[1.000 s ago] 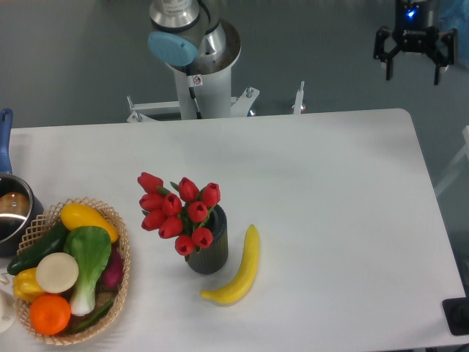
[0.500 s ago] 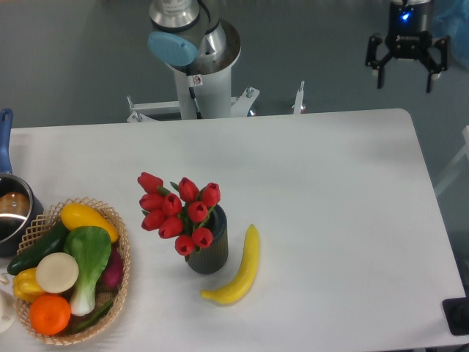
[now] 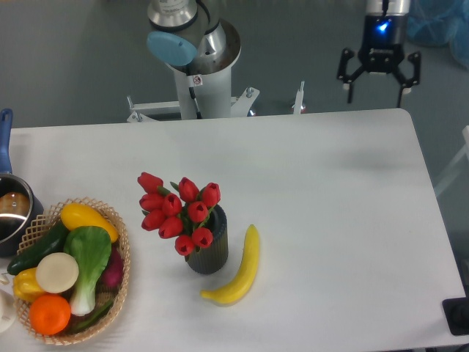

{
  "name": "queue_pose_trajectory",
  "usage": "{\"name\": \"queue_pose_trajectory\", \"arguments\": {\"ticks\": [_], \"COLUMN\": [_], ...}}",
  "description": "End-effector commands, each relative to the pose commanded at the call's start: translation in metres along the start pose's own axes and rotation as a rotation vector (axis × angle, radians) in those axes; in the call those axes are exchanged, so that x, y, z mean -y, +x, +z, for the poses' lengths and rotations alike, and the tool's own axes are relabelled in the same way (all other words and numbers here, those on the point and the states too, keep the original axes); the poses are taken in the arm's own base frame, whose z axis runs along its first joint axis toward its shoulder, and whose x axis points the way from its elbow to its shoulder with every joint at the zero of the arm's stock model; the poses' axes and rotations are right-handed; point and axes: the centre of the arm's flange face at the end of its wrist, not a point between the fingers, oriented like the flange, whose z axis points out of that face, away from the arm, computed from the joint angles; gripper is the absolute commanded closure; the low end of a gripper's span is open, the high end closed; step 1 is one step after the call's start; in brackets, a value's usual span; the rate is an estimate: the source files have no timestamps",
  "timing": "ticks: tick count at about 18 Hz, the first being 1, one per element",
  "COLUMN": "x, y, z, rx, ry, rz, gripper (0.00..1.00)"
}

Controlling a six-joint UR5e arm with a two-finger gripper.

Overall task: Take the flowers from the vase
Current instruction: 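Move the open gripper from its raised start toward the red tulips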

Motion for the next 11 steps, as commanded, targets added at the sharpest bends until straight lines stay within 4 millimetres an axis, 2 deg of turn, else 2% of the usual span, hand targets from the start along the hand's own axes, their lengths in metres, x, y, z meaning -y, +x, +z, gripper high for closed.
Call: {"name": "queue_pose_trajectory", "arguments": {"ticks": [2,6,11], "x": [0.006,0.045,0.074], "y": [0.009,0.026,0.047], "z": [0.006,0.037,0.066], "rx": [-0.017,-0.107,-0.183], "ry": [0.053,0.082,0.088], "rz": [-0.013,-0.03,0.022], "gripper": [0.0,0.0,0.0]}}
